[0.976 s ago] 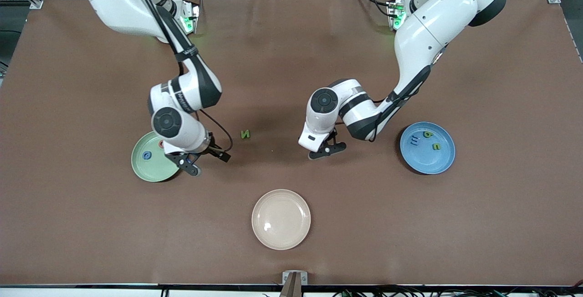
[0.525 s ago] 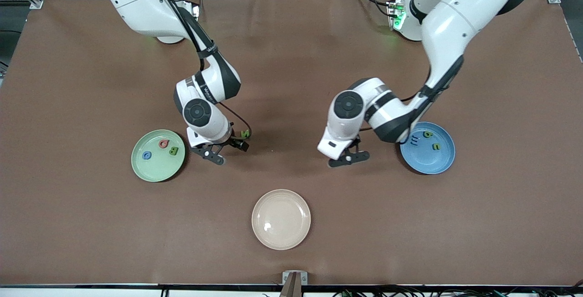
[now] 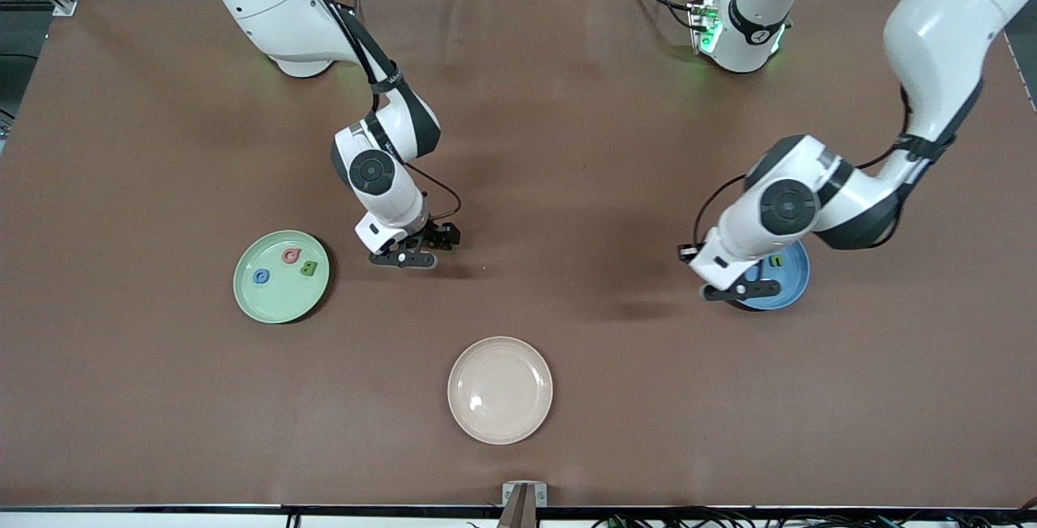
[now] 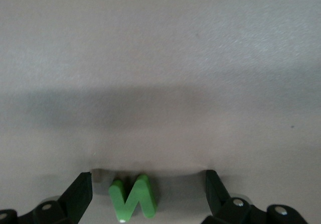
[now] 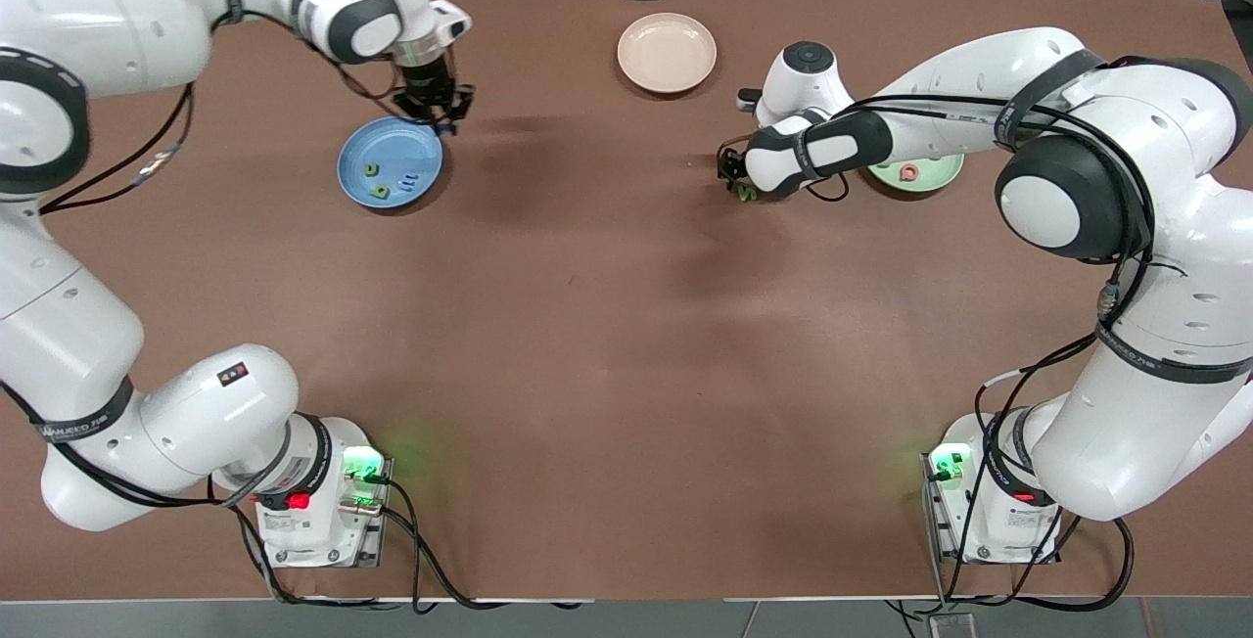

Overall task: Sort upper and lower case letters into plates
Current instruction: 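Carry the x to the blue plate while the right gripper grasps the green N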

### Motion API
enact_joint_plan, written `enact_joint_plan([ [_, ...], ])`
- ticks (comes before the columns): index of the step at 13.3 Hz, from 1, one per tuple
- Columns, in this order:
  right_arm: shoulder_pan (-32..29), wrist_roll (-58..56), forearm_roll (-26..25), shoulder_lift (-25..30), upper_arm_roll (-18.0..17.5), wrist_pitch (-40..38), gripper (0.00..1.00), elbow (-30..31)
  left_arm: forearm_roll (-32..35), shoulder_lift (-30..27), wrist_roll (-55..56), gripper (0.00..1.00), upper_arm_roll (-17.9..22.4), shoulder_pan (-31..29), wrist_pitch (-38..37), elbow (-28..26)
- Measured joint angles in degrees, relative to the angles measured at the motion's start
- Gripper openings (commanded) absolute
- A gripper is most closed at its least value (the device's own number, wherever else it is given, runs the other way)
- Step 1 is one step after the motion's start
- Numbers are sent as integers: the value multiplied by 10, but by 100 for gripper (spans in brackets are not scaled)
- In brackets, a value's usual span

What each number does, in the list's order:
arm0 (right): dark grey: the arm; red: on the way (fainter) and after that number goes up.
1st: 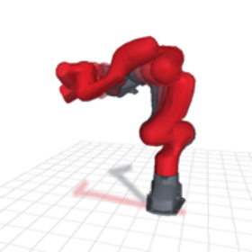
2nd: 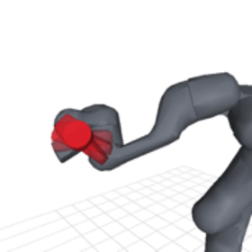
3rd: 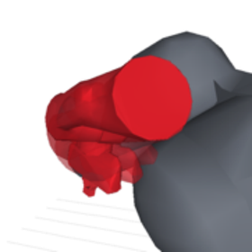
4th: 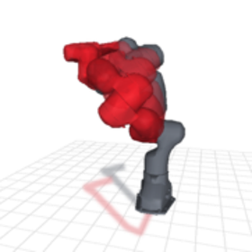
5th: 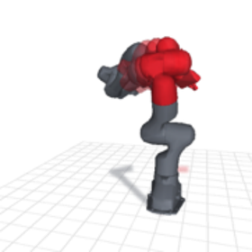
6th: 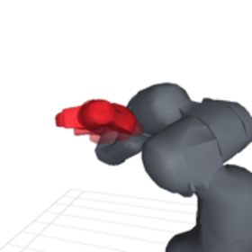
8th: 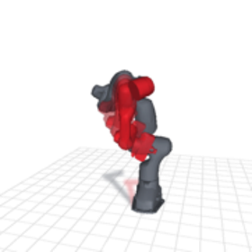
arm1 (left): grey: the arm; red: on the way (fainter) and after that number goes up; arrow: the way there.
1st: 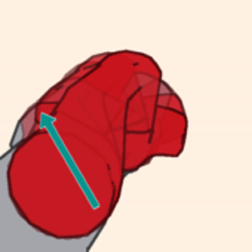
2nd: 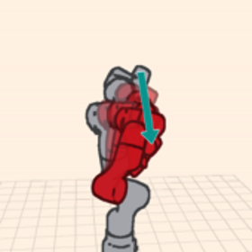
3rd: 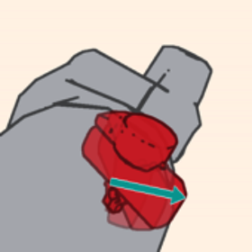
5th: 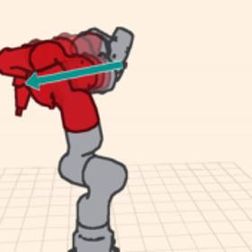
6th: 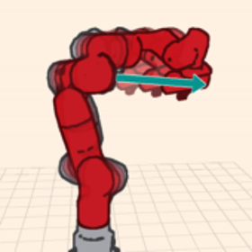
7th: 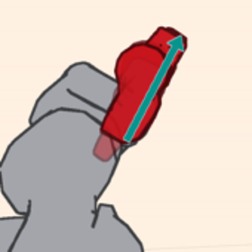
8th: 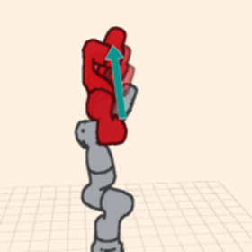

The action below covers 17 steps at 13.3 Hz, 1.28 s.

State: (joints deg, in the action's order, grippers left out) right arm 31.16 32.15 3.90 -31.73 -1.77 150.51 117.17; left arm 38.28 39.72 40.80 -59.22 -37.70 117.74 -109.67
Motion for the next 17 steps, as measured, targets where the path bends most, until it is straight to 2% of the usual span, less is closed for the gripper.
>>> enact_joint_plan([
  [3, 15, -1, 0, 0, 0, 0, 99, 0, 32, -3, -59, 0, -1, -59, 1, -35],
  [5, 22, -1, 0, 0, 0, 0, 94, 0, 52, -3, -82, 0, -1, -81, 3, -46],
  [8, 31, -1, -3, 2, 1, 0, 85, 0, 80, -3, -86, 0, 2, -86, 21, -57],
  [13, 34, -1, -29, 3, 9, 0, 82, 0, 128, 15, -88, 0, 25, -88, 75, -65],
  [17, 34, -1, -31, 4, 20, 0, 66, 0, 137, 31, -94, 0, 41, -88, 97, -67],
])
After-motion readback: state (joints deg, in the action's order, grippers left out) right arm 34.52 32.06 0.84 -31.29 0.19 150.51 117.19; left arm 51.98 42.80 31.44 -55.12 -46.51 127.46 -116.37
